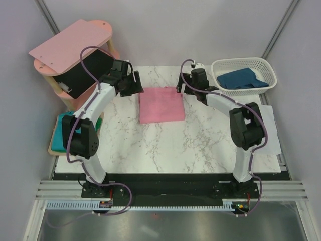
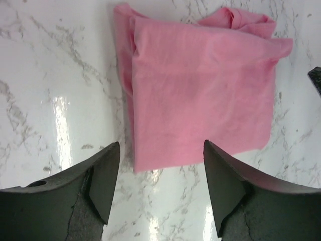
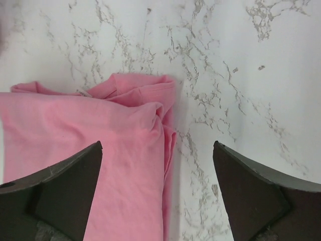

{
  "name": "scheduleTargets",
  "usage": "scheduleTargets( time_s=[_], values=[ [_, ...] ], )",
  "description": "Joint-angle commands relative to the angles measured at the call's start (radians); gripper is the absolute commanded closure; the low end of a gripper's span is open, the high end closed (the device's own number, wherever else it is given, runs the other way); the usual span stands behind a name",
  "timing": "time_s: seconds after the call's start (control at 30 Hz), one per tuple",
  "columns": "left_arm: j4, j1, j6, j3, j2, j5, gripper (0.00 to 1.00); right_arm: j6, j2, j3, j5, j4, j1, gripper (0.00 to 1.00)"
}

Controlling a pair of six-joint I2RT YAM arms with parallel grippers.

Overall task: Fold and stack the t-shirts
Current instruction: Fold the long partially folded tshirt into a neat square, then put the neatly folded tshirt into the corner of the board with the left arm

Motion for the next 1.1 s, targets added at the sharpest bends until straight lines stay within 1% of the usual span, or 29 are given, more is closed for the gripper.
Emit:
scheduleTargets(
  time_s=[0.0, 0.03, 0.07, 0.13, 0.17, 0.23, 0.27, 0.33, 0.37, 0.4, 0.43, 0.5, 0.53, 0.6, 0.7, 0.73, 0.77, 0.83, 0.97, 1.07],
  values=[
    [0.073, -0.013, 0.010, -0.207, -0.190, -0.006, 0.26, 0.028, -0.176, -0.147, -0.010, 0.094, 0.001, 0.02],
    [0.097, -0.015, 0.006, -0.250, -0.218, -0.005, 0.26, 0.036, -0.215, -0.177, -0.028, 0.099, 0.002, 0.02],
    [0.105, -0.021, 0.001, -0.332, -0.276, -0.005, 0.26, 0.054, -0.232, -0.206, -0.065, 0.105, 0.005, 0.02],
    [0.111, -0.025, -0.008, -0.408, -0.325, -0.019, 0.26, 0.064, -0.281, -0.287, -0.123, 0.120, 0.016, 0.02],
    [0.111, -0.025, -0.017, -0.473, -0.365, -0.023, 0.26, 0.064, -0.293, -0.309, -0.135, 0.119, 0.043, 0.02],
    [0.113, -0.027, -0.034, -0.538, -0.406, -0.045, 0.26, 0.067, -0.325, -0.356, -0.133, 0.102, 0.083, 0.02],
    [0.103, -0.031, -0.046, -0.592, -0.423, -0.048, 0.26, 0.065, -0.333, -0.364, -0.128, 0.092, 0.131, 0.02],
    [0.064, -0.038, -0.071, -0.629, -0.462, -0.152, 0.26, 0.067, -0.345, -0.378, -0.099, 0.061, 0.183, 0.02],
    [0.038, -0.050, -0.091, -0.652, -0.472, -0.196, 0.26, 0.070, -0.347, -0.381, -0.091, 0.059, 0.230, 0.02],
    [-0.020, -0.059, -0.099, -0.655, -0.482, -0.244, 0.26, 0.077, -0.344, -0.390, -0.079, 0.055, 0.252, 0.02],
    [-0.047, -0.065, -0.100, -0.660, -0.480, -0.331, 0.26, 0.093, -0.341, -0.396, -0.077, 0.056, 0.270, 0.02],
    [-0.132, -0.074, -0.102, -0.646, -0.459, -0.406, 0.26, 0.105, -0.324, -0.413, -0.073, 0.058, 0.304, 0.02],
    [-0.162, -0.073, -0.100, -0.634, -0.413, -0.481, 0.26, 0.120, -0.321, -0.422, -0.073, 0.071, 0.310, 0.02],
    [-0.222, -0.076, -0.102, -0.575, -0.353, -0.538, 0.25, 0.134, -0.321, -0.459, -0.073, 0.090, 0.315, 0.02],
    [-0.297, -0.076, -0.093, -0.490, -0.220, -0.646, 0.25, 0.134, -0.336, -0.494, -0.073, 0.104, 0.317, 0.02],
    [-0.346, -0.073, -0.097, -0.442, -0.143, -0.705, 0.25, 0.131, -0.341, -0.503, -0.073, 0.108, 0.315, 0.02],
    [-0.363, -0.073, -0.097, -0.419, -0.109, -0.726, 0.24, 0.122, -0.344, -0.508, -0.044, 0.108, 0.315, 0.02],
    [-0.403, -0.071, -0.099, -0.362, -0.046, -0.776, 0.24, 0.111, -0.353, -0.516, -0.041, 0.101, 0.314, 0.02],
    [-0.407, -0.056, -0.082, -0.308, 0.079, -0.803, 0.30, 0.097, -0.362, -0.522, -0.059, 0.096, 0.294, 0.02],
    [-0.441, -0.032, -0.066, -0.255, 0.141, -0.835, 0.32, 0.090, -0.375, -0.533, -0.065, 0.096, 0.266, 0.02]
  ],
)
